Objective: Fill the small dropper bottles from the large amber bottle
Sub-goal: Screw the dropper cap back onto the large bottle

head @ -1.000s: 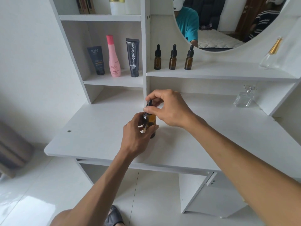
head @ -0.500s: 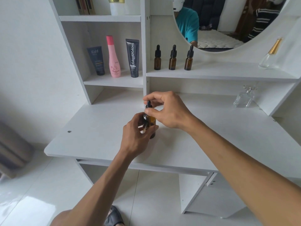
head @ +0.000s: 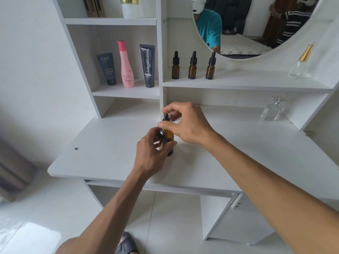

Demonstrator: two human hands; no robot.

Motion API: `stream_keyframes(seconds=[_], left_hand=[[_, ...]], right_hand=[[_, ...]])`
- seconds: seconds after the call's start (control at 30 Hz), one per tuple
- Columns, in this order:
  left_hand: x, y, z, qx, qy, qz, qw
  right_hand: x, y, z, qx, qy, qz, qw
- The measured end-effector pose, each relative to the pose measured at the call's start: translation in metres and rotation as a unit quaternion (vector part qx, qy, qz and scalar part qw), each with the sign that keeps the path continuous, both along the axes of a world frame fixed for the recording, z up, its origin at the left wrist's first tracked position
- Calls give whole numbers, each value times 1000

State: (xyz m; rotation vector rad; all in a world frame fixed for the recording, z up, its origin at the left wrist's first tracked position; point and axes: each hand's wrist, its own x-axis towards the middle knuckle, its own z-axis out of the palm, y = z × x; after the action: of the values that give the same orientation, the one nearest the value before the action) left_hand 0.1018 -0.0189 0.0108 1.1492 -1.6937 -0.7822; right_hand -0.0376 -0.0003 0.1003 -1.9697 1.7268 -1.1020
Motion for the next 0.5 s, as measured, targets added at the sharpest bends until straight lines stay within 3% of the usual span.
stream_keyframes(seconds=[0.5], left_hand=[[0,1,1,7,10,-4,1000]], right_hand=[[-2,-3,-1,9,-14,-4,1000]])
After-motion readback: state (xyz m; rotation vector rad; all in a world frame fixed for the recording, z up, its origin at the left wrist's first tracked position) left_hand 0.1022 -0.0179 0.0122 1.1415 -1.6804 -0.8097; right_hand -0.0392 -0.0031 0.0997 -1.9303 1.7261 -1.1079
